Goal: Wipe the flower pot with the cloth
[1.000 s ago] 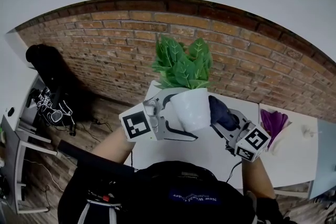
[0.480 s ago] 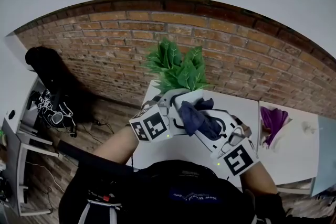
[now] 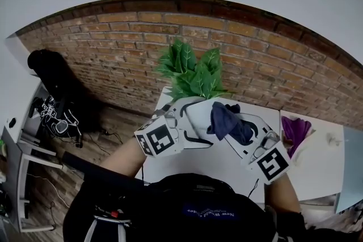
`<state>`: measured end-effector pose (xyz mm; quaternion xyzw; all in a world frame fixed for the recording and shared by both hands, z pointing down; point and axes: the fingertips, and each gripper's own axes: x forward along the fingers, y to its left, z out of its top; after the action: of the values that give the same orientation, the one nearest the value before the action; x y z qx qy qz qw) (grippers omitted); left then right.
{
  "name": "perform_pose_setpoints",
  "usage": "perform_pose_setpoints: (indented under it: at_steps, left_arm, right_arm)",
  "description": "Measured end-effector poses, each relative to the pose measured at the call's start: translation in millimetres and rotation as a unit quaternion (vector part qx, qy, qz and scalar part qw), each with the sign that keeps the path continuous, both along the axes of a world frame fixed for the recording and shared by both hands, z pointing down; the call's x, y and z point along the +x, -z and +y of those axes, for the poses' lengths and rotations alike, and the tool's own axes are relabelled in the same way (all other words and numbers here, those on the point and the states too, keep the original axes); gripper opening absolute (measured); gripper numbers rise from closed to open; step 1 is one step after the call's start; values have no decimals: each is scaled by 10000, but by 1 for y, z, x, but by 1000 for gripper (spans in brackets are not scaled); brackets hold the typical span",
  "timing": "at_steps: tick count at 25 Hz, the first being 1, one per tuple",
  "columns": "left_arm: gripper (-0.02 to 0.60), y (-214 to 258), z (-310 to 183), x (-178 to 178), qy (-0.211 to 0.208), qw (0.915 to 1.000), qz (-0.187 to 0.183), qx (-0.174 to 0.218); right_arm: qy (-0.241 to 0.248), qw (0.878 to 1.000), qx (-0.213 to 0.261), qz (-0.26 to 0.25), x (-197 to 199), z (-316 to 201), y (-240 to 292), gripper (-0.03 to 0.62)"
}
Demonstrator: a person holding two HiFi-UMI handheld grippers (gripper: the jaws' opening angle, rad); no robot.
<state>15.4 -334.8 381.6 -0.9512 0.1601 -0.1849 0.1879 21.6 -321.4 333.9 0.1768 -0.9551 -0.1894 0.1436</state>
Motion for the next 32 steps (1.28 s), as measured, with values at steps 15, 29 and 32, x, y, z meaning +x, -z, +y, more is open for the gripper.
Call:
perform_pose_setpoints:
  at_steps: [15,29,32]
  left_arm:
    - [520,47,32,2,-815,9919,963,160]
    - [520,74,44,7,-1117,9759,1799,-531]
    - [520,76,47,12,-1210,9734,1859,-580]
  right_arm:
    - [-17,9901,-1095,-882,26,-22,-11,101]
    - [526,9863,-1509,-400,-25,1,-59,101]
    - [910,9835,-1524,-362,-47,19,-61,101]
